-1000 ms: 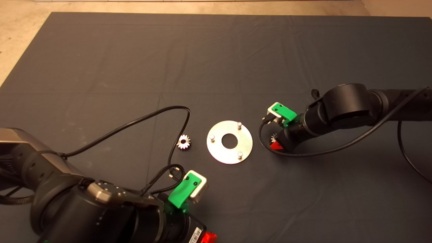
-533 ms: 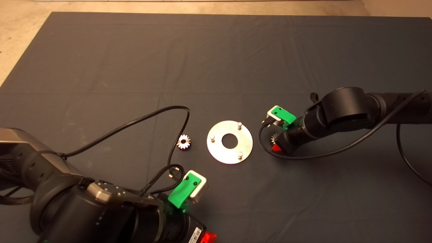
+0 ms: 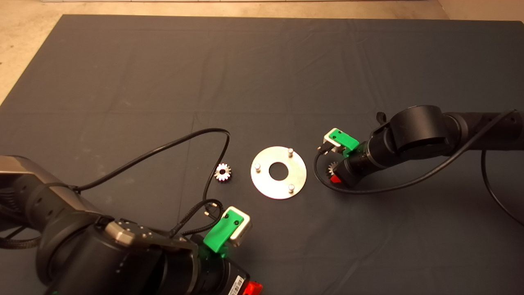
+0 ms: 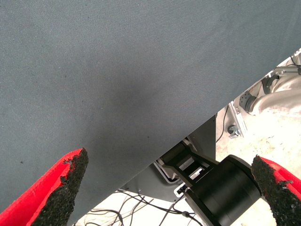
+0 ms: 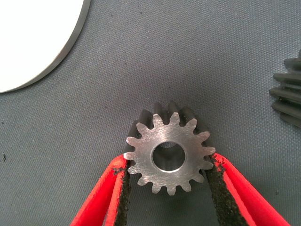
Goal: Install three planetary gears onto the carrier pins
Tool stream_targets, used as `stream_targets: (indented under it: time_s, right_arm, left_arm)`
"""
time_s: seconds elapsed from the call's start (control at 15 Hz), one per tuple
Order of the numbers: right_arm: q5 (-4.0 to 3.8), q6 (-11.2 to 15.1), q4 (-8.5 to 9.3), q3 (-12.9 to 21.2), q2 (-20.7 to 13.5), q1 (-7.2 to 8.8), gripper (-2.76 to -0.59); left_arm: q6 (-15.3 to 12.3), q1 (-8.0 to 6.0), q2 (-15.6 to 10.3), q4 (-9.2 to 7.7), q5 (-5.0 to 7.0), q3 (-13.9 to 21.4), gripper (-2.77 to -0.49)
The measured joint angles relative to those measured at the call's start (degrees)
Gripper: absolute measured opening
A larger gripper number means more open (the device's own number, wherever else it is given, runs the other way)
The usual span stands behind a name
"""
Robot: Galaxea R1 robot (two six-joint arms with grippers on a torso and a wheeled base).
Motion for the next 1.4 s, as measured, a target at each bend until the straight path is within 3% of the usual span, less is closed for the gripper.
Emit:
stream_targets:
  time_s: [0.53,0.6,0.93,1.13,1.27,1.4]
  right_arm:
    - [0.15,-1.1,0.00,0.1,-0.2,0.02,-2.38]
    - [-0.15,-1.3,-0.04,0.6,-0.2,0.02,-2.42]
    - [-0.16,-1.3,-0.02,6.5,-1.2,0.22,-2.50]
    - [-0.94,-1.3,-0.04,10.2,-2.7,1.37,-2.50]
    - [-1.05,-1.3,-0.02,13.7,-2.9,2.68,-2.50]
    - [-1.02,-1.1,-0.03,16.9,-3.1,5.55,-2.50]
  left_arm:
    - [0.0,0.00,0.0,0.00,0.00,0.0,-0.76]
    - [0.0,0.00,0.0,0.00,0.00,0.0,-0.76]
    - [0.0,0.00,0.1,0.00,0.00,0.0,-0.76]
    - [0.0,0.00,0.2,0.00,0.00,0.0,-0.76]
    - [0.0,0.00,0.2,0.00,0.02,0.0,-0.76]
    - [0.0,0.00,0.2,0.00,0.00,0.0,-0.76]
